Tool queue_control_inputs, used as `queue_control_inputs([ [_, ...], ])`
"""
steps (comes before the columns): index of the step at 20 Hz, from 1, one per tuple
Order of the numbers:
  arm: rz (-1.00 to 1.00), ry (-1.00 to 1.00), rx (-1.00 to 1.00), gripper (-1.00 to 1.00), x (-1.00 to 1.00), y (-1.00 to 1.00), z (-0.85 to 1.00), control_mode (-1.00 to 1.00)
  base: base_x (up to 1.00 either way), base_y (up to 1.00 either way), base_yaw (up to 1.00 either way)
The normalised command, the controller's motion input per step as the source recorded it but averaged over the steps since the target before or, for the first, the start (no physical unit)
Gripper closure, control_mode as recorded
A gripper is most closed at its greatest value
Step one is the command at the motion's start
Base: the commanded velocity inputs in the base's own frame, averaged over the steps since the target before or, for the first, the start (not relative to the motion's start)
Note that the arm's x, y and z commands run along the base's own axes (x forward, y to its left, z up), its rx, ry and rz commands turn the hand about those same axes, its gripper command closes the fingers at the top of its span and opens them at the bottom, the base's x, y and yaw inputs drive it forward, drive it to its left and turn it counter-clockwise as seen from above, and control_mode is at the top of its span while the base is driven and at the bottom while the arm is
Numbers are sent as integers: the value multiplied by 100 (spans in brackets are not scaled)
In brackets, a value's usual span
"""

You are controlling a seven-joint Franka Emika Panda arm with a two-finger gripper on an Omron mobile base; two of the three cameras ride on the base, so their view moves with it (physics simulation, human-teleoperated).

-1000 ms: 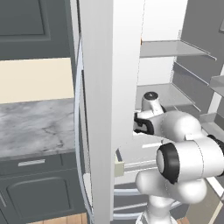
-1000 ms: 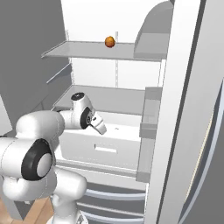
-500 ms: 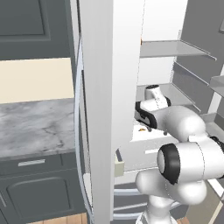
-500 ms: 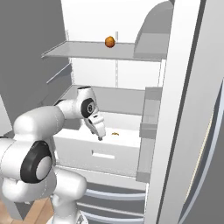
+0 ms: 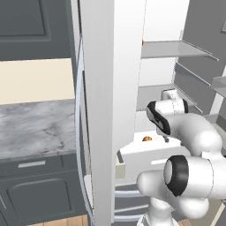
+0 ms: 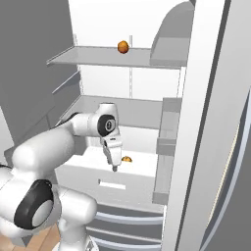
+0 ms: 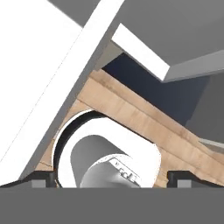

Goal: Fully open the fridge drawer.

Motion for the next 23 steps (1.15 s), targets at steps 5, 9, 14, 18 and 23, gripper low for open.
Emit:
queue_control_inputs([
  [5,-18,4,0,-100,-100,-48,-25,-100,0,0,0],
  [9,-8,-38,2,-100,-38,0,31,-100,0,0,0],
  [14,-8,-33,9,-100,6,17,9,-100,0,0,0],
  [18,-8,-36,16,-100,17,11,-2,-100,0,0,0],
  [23,-5,-41,7,-100,7,4,45,-100,0,0,0],
])
